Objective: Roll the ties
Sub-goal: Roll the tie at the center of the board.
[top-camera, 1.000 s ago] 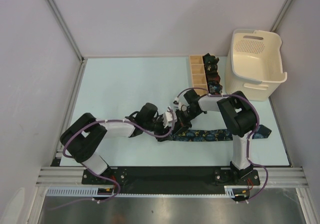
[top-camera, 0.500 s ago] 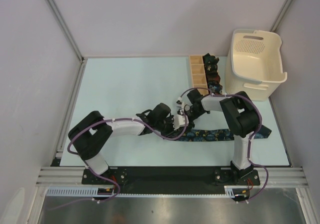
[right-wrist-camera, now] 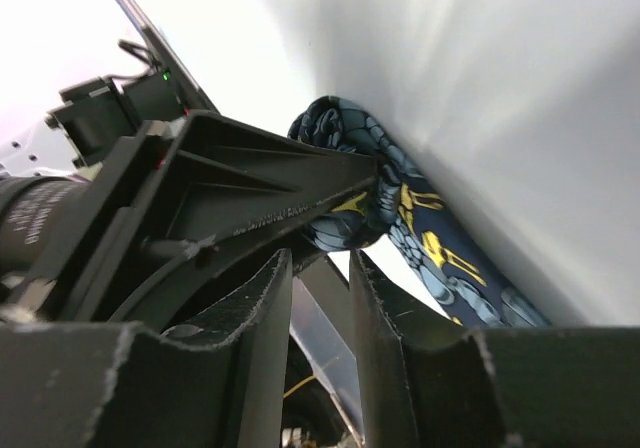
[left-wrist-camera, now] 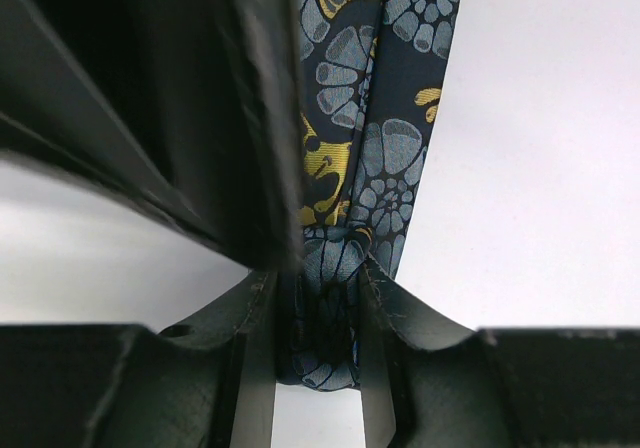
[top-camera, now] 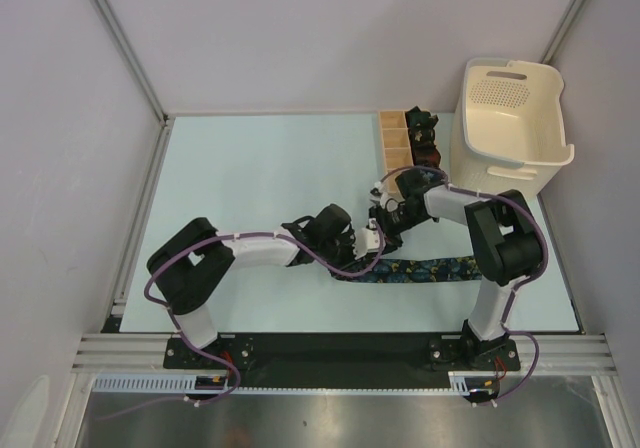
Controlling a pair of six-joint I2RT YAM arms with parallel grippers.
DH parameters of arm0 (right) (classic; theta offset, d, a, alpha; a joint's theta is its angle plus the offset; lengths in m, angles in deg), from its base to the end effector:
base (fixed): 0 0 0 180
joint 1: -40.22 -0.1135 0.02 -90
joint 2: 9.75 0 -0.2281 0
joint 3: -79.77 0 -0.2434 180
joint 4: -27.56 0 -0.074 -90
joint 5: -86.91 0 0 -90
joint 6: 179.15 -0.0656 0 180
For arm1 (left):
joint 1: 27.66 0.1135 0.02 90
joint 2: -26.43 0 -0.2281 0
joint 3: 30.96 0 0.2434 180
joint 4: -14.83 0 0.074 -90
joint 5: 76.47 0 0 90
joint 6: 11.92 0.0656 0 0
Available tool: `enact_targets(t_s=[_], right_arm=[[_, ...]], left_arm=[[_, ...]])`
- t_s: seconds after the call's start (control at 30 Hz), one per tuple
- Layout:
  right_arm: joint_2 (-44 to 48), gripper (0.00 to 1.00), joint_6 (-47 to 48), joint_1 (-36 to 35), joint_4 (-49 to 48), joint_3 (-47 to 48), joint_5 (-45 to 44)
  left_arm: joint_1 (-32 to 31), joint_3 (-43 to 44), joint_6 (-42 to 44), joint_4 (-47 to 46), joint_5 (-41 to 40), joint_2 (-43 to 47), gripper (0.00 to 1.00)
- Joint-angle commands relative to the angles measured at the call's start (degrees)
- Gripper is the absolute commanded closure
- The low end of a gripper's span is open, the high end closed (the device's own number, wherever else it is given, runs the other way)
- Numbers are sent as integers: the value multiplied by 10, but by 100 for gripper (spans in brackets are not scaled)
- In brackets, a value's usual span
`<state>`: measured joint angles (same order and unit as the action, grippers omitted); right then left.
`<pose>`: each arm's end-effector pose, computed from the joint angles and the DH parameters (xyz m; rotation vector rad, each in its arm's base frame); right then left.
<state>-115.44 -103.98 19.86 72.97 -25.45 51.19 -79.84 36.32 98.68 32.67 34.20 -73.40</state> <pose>0.2787 0.1602 0.0990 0.2976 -2.7029 -1.4246 0.1966 -0.2910 0.1030 1.6078 1.9061 -0.6805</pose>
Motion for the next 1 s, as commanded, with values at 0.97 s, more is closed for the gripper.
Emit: enact_targets(t_s=[0.97], right_arm=[[-26, 62, -56, -49, -91, -21, 39]], left_arm=[[2, 33, 73, 203, -34, -17, 73]])
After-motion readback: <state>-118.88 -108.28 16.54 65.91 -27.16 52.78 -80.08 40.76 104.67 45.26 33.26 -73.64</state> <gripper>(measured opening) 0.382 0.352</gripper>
